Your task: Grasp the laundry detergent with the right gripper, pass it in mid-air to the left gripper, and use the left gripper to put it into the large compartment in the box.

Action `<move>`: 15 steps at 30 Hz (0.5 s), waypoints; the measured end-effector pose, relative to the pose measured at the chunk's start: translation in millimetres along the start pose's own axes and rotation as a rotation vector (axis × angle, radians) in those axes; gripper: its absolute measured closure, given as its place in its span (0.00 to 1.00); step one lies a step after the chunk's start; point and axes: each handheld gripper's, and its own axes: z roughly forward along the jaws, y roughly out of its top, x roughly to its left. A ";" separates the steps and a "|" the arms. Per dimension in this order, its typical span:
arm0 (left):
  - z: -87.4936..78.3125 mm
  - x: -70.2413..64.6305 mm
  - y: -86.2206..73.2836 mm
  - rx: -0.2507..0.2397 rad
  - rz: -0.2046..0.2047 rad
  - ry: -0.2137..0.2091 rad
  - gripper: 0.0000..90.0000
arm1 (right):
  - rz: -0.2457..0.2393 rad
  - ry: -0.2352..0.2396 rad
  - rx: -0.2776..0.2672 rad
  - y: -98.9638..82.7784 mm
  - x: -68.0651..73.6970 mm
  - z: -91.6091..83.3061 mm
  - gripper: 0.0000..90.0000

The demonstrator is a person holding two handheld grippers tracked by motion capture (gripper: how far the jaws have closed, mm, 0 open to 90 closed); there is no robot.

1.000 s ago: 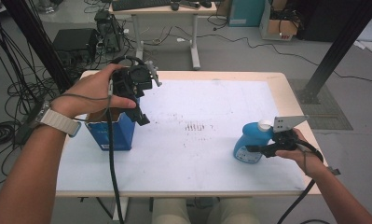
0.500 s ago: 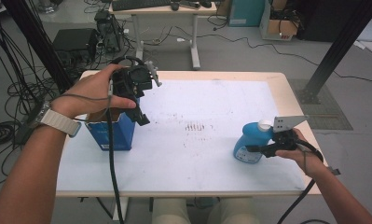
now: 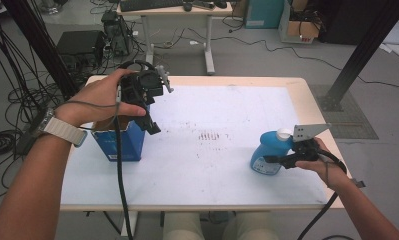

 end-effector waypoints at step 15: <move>0.4 -0.3 0.5 -0.001 0.001 -0.001 0.10 | -0.001 -0.001 0.001 0.3 0.2 0.0 0.48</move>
